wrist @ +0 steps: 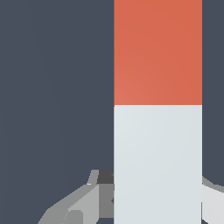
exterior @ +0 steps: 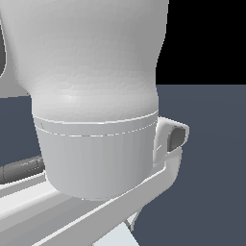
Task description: Insert the peg into the horizontal hole in a box.
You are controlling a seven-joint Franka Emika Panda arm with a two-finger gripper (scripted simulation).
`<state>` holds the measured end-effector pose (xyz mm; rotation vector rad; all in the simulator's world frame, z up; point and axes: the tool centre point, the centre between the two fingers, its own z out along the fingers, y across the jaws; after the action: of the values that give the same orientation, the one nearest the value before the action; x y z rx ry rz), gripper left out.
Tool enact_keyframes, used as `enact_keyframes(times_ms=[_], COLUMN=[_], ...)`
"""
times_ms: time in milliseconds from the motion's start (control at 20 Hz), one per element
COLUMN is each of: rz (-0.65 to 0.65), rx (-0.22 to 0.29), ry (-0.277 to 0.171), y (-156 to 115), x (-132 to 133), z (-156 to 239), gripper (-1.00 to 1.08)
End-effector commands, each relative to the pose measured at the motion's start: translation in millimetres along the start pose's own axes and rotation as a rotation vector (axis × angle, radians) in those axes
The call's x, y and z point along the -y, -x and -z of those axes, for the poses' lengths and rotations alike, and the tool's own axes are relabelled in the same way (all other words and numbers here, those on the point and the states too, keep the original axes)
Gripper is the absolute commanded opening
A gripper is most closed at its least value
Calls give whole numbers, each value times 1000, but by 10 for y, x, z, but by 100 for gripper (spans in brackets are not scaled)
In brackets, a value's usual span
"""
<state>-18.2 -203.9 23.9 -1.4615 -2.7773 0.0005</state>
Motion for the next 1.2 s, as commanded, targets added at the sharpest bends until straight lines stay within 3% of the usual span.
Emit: enact_keyframes(times_ms=[0, 1150], rz=[-32, -443], rx=[2, 2], ry=[2, 3], y=[-92, -1210], x=[-28, -568], z=[42, 412], gripper=[-100, -100])
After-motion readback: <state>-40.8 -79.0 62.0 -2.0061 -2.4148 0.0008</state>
